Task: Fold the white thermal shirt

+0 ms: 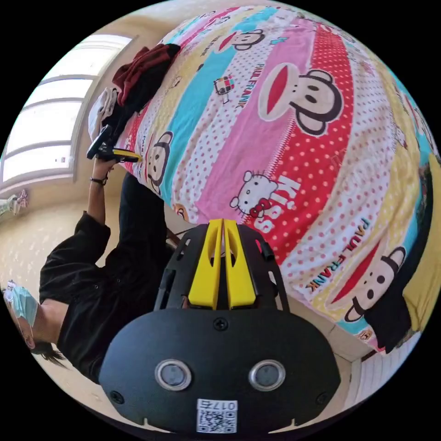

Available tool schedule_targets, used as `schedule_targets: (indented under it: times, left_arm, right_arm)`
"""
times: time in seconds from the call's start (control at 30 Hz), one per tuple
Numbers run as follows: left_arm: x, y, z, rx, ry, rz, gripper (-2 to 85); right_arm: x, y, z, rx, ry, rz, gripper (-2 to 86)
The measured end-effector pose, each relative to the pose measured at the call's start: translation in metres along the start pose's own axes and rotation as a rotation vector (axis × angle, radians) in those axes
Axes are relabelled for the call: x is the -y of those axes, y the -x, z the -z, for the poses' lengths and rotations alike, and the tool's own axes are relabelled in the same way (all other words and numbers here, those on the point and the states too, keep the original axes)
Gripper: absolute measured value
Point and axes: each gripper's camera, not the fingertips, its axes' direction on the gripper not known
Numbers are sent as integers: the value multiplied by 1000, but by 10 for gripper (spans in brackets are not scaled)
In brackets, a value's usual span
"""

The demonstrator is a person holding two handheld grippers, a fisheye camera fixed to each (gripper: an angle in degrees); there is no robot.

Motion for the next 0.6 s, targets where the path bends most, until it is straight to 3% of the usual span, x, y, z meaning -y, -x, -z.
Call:
schedule_targets:
  times: [0.1, 0.23, 0.43, 0.53, 0.6]
  left_arm:
    - [-1, -14, -1, 18, -14, 2, -7]
    - [-17, -37, -7, 84, -109, 45, -9]
    - [-37, -86, -29, 354, -205, -41, -9]
    - [-60, -71, -31, 245, -323, -27, -7]
    - [-98, -26, -28, 55, -456, 69, -6]
  right_arm:
    - [77, 15, -72, -105, 236, -59, 6]
    - [111, 28, -89, -74, 246, -232, 6]
    - [160, 65, -111, -126, 278, -238, 6]
    - [198, 111, -108, -76, 197, -134, 8]
    - [228, 143, -100, 41, 141, -39, 9]
